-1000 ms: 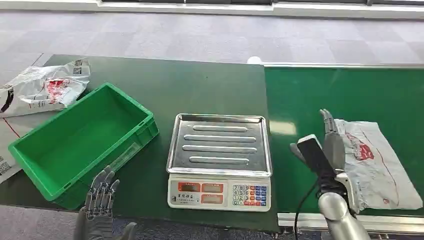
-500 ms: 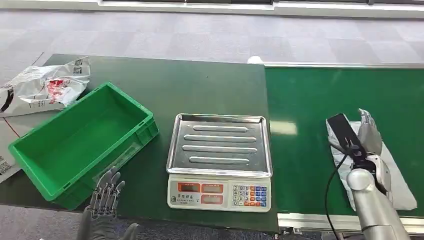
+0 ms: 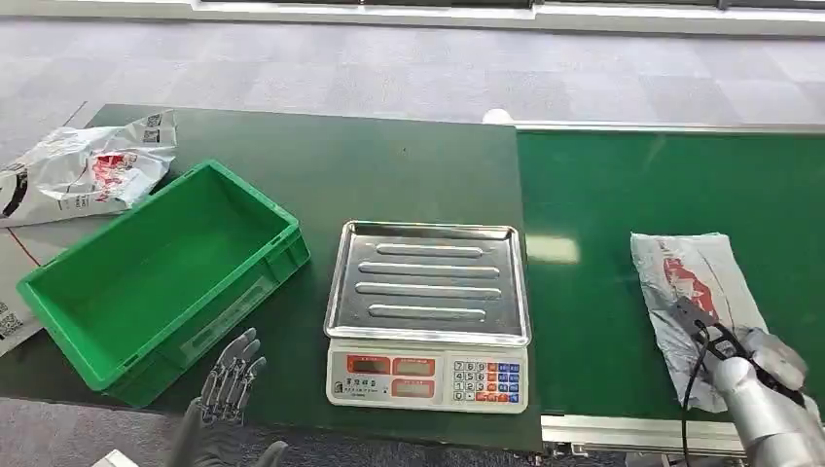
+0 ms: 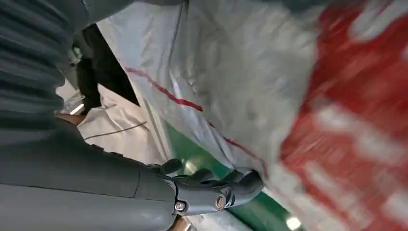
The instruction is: Moved the parcel from conveyor to table for the left to box.
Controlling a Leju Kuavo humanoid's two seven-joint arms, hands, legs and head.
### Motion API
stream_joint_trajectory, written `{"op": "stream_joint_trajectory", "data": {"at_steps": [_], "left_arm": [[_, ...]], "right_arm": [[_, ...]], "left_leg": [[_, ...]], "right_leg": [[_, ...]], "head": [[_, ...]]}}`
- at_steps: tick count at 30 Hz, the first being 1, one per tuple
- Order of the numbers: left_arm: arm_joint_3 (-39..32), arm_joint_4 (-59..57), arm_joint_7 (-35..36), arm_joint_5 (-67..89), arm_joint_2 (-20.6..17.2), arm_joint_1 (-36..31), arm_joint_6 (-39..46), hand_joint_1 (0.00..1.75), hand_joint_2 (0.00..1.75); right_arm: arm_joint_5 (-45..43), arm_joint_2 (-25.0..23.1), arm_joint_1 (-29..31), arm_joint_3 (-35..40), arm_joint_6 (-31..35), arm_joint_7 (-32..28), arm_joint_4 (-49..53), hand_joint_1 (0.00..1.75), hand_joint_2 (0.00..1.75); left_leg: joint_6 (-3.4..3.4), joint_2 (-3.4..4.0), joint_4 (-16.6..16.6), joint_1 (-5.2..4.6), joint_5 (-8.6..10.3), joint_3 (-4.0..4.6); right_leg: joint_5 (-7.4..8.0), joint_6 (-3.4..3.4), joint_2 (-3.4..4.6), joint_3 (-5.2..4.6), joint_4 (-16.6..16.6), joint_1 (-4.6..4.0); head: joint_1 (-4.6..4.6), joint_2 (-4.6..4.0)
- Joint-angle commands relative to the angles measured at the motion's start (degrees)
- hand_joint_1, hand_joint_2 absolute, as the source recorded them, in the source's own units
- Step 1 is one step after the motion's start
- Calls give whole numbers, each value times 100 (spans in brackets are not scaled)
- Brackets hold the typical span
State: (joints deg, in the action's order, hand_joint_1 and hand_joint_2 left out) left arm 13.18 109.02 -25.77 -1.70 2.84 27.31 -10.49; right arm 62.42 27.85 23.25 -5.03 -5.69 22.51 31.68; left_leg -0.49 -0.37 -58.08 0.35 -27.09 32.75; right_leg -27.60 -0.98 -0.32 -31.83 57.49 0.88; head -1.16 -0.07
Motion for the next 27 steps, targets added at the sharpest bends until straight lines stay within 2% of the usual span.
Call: {"op": "stream_joint_trajectory", "data": {"at_steps": [1,3,4,6,8,11,15,22,23,24,25,27], "left_arm": [[-198,-516,-15,29,-11,-154,26,0,175],[-194,-510,-16,31,-7,-158,29,0,175],[-191,-506,-9,42,-3,-151,38,0,175],[-220,-522,-32,36,-1,-119,56,0,175],[-247,-536,-46,29,3,-97,67,0,175],[-303,-461,-83,25,38,-37,67,0,175],[-306,-430,-72,37,50,-22,61,0,175],[-271,-532,-64,37,53,-143,-5,0,175],[-289,-524,-59,28,46,-153,-4,0,175],[-340,-479,-54,4,48,-153,8,0,175],[-401,-432,-41,-18,75,-140,-11,0,175],[-432,-390,-20,-25,85,-126,-32,0,175]], "right_arm": [[110,-117,122,12,-515,63,-818,0,175],[111,-99,123,8,-527,61,-816,0,175],[126,-84,126,18,-598,34,-820,17,175],[104,-37,141,10,-707,-90,-835,175,175],[113,-18,156,13,-687,-103,-831,175,175],[163,-157,365,23,-294,-116,-760,175,175],[182,-207,439,31,-260,-97,-764,175,175],[122,-127,467,-153,28,-261,-689,175,175],[61,-130,487,-199,165,-396,-633,175,175],[-102,-213,523,-354,722,-698,-462,175,175],[-140,-251,565,-387,928,-769,-360,175,175],[-128,-273,591,-362,904,-731,-300,175,175]], "left_leg": [[-1,1,20,3,7,-16],[1,-6,8,6,2,-17],[2,-10,13,7,7,-17],[3,-20,14,8,8,-19],[4,-25,19,6,12,-19],[4,-17,14,7,8,-21],[3,-2,16,4,8,-22],[2,-22,12,3,7,-19],[3,-33,2,3,1,-20],[3,-29,7,3,5,-19],[3,-28,1,2,1,-18],[2,-15,0,2,2,-12]], "right_leg": [[7,9,1,17,-23,-5],[-4,3,-6,20,-11,-5],[0,4,-12,20,-18,-5],[-1,5,-23,24,-23,-6],[1,2,-27,28,-29,-4],[1,2,-19,31,-31,-5],[7,5,-4,35,-30,-2],[2,3,-23,37,-26,-1],[-6,-1,-33,41,-16,-1],[-1,0,-29,39,-22,-1],[-5,-2,-27,35,-13,0],[-1,0,-15,27,-11,1]], "head": [[0,0],[0,0],[0,0],[0,0],[0,0],[0,0],[0,0],[0,0],[0,0],[0,0],[0,0],[0,0]]}}
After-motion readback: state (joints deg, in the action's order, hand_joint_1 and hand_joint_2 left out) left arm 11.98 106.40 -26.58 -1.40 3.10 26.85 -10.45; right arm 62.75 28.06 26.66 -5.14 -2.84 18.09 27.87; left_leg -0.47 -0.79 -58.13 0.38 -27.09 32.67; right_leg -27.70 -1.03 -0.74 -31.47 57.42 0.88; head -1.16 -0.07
